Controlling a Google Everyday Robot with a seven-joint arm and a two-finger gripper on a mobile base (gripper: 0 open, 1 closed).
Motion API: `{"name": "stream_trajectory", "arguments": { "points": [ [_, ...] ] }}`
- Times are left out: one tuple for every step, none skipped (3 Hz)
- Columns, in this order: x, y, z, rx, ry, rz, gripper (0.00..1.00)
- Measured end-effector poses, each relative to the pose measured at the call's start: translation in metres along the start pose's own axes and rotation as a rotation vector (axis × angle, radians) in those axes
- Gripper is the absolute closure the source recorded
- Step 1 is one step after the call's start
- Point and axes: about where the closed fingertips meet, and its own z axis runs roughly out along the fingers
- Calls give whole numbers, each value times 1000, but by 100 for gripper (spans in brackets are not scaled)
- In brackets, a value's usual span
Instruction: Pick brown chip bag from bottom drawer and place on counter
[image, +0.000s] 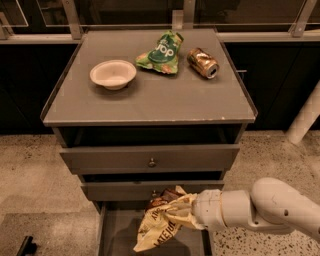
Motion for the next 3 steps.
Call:
{"name": "stream_trajectory", "arguments": {
  "points": [
    [0, 0, -1, 3, 0, -1, 100],
    [-19, 3, -4, -15, 8, -59, 100],
    [-60, 10, -17, -23, 8, -173, 100]
  ]
}}
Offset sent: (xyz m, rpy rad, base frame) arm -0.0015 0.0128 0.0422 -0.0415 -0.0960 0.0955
